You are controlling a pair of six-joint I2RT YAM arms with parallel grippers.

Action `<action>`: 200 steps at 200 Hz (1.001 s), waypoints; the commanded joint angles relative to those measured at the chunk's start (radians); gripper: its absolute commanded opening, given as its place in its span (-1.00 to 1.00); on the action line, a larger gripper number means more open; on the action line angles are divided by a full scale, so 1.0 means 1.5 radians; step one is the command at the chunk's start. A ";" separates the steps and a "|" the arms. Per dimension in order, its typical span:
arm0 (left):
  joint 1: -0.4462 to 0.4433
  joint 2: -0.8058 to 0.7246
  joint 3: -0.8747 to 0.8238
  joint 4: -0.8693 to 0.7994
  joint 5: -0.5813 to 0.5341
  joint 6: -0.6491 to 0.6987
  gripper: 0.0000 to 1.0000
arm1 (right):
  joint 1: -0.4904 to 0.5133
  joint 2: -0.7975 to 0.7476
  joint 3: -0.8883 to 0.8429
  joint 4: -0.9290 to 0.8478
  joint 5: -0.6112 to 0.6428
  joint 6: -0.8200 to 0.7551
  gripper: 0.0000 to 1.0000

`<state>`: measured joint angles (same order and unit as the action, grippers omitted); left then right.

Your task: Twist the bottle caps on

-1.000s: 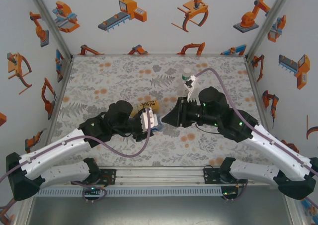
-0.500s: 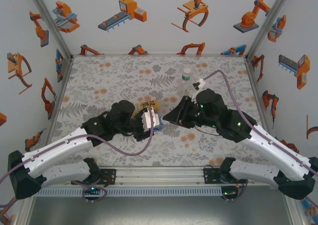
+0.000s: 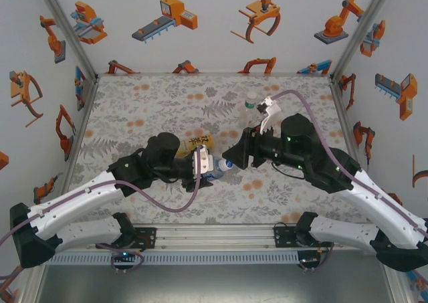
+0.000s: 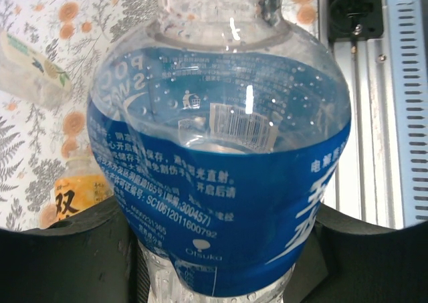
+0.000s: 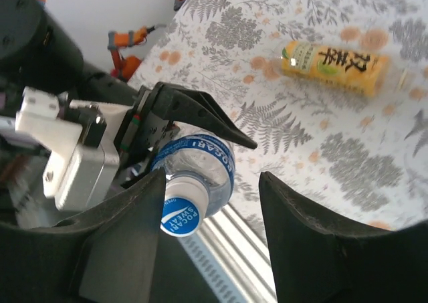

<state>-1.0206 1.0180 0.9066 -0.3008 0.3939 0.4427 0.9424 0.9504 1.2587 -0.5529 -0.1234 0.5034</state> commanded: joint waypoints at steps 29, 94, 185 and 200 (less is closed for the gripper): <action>-0.003 -0.020 0.020 -0.013 0.054 -0.010 -1.00 | -0.002 0.017 0.097 -0.042 -0.225 -0.407 0.13; -0.002 -0.026 0.014 -0.012 0.061 -0.024 -1.00 | -0.001 0.055 0.121 -0.118 -0.345 -0.603 0.14; -0.002 -0.026 0.016 -0.018 0.063 -0.022 -1.00 | -0.001 0.065 0.091 -0.095 -0.335 -0.601 -0.17; -0.003 -0.029 0.016 -0.015 0.064 -0.022 -1.00 | -0.001 0.067 0.089 -0.095 -0.340 -0.597 -0.28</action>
<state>-1.0206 0.9943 0.9108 -0.3164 0.4656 0.4194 0.9428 1.0546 1.4048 -0.7238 -0.6022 -0.3912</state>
